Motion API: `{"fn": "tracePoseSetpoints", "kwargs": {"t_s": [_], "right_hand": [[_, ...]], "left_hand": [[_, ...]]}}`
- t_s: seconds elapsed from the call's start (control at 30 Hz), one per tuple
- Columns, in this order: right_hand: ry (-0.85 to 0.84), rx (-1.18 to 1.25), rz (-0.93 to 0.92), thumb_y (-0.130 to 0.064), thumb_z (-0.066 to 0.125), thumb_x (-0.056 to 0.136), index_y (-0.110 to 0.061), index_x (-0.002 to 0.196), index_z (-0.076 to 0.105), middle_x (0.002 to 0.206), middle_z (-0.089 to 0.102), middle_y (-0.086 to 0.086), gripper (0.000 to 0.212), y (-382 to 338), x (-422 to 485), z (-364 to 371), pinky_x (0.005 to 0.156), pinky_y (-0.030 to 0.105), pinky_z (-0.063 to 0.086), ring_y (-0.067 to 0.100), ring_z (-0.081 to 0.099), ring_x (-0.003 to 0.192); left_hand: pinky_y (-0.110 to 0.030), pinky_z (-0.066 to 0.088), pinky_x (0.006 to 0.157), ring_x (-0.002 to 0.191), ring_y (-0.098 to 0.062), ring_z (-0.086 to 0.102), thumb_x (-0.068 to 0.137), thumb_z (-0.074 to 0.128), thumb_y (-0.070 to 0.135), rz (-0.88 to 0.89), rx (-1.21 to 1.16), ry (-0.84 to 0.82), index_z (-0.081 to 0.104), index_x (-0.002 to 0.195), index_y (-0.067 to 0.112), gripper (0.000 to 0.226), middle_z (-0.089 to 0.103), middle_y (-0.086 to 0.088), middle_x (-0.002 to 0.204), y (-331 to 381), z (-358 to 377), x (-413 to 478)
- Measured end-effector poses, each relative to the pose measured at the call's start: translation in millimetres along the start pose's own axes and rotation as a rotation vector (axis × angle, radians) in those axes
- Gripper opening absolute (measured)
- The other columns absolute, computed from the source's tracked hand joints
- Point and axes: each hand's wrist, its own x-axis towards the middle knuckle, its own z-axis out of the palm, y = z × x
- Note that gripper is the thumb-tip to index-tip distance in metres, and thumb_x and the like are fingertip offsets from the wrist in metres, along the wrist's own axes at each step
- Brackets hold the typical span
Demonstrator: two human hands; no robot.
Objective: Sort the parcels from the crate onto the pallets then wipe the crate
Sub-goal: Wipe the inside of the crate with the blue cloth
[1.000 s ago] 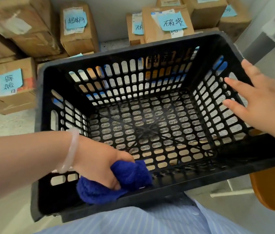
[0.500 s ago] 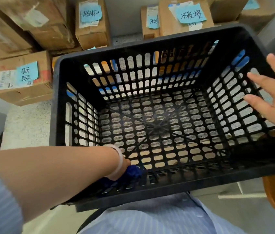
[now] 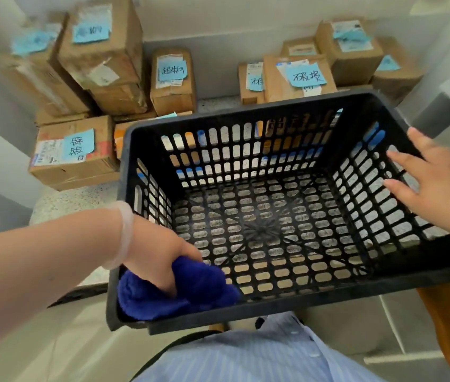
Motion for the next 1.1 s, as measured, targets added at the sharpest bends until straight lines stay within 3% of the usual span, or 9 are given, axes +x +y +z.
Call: {"fn": "tracePoseSetpoints", "kwargs": {"t_s": [0.17,0.3,0.47,0.6,0.73,0.8,0.9,1.0,1.1], "right_hand": [[0.078,-0.084,-0.038,-0.046,0.054,0.088,-0.026,0.146,0.045,0.157,0.029,0.008,0.061,-17,-11,-18,0.110,0.056,0.035,0.032,0.030,0.142],[0.157,0.354,-0.095,-0.035,0.056,0.093,-0.028,0.145,0.046,0.155,0.035,0.002,0.053,-87,-31,-33,0.110,0.051,0.039,0.023,0.032,0.142],[-0.382,0.994,-0.254,-0.045,0.055,0.095,-0.046,0.149,0.024,0.154,0.027,-0.020,0.062,-218,-58,-41,0.116,0.034,0.031,0.000,0.030,0.138],[-0.520,1.355,-0.096,-0.059,0.073,0.069,-0.053,0.148,0.018,0.145,0.039,-0.019,0.097,-268,-62,-32,0.113,0.036,0.038,0.005,0.044,0.130],[-0.385,1.323,-0.093,-0.036,0.086,0.069,-0.052,0.137,0.032,0.128,0.054,-0.020,0.088,-284,-47,-30,0.096,0.023,0.048,0.002,0.055,0.117],[-0.321,1.312,-0.145,-0.025,0.082,0.077,-0.055,0.122,0.040,0.120,0.059,-0.022,0.068,-291,-36,-35,0.086,0.013,0.048,-0.004,0.057,0.110],[-0.211,1.234,-0.237,-0.028,0.074,0.085,-0.058,0.123,0.043,0.125,0.057,-0.023,0.058,-305,-14,-38,0.104,0.028,0.045,-0.008,0.053,0.115],[-0.046,1.081,-0.227,-0.036,0.064,0.092,-0.048,0.146,0.029,0.139,0.043,-0.008,0.065,-320,15,-41,0.104,0.027,0.036,0.005,0.044,0.122],[0.121,0.857,-0.290,-0.037,0.056,0.096,-0.045,0.149,0.023,0.141,0.033,0.002,0.063,-338,45,-49,0.094,0.027,0.040,0.016,0.045,0.121]], "left_hand": [[-0.024,0.053,0.085,0.094,-0.004,0.065,0.091,0.064,0.038,0.107,-0.362,0.351,0.053,0.110,0.049,0.024,0.067,0.016,0.102,-12,11,-6],[-0.032,0.057,0.083,0.091,-0.012,0.069,0.091,0.064,0.040,0.218,-0.839,0.628,0.057,0.115,0.038,0.025,0.070,0.007,0.103,-13,14,0],[-0.049,0.056,0.090,0.099,-0.026,0.070,0.094,0.062,0.034,0.369,-1.499,0.770,0.057,0.123,0.025,0.031,0.070,-0.006,0.112,-1,15,9],[-0.050,0.055,0.091,0.100,-0.027,0.070,0.096,0.059,0.035,0.432,-1.754,0.774,0.059,0.124,0.025,0.030,0.073,-0.005,0.111,-4,17,11],[-0.042,0.047,0.103,0.106,-0.022,0.068,0.099,0.051,0.034,0.513,-1.735,0.722,0.064,0.115,0.016,0.028,0.073,-0.008,0.109,-10,18,0],[-0.030,0.048,0.097,0.101,-0.013,0.066,0.101,0.047,0.034,0.433,-1.482,0.873,0.065,0.105,0.019,0.024,0.072,-0.003,0.104,-20,16,-6],[-0.033,0.047,0.094,0.100,-0.007,0.061,0.103,0.043,0.028,0.425,-1.013,1.205,0.068,0.105,0.026,0.025,0.066,0.003,0.104,-40,13,-3],[-0.017,0.027,0.113,0.129,0.011,0.032,0.100,0.048,0.034,0.344,-0.782,1.435,0.034,0.144,0.040,0.046,0.038,0.027,0.137,-48,24,5],[-0.001,-0.004,0.107,0.134,0.021,-0.006,0.097,0.038,0.051,0.219,-0.502,1.542,-0.002,0.146,0.044,0.064,-0.004,0.039,0.145,-49,32,9]]}}
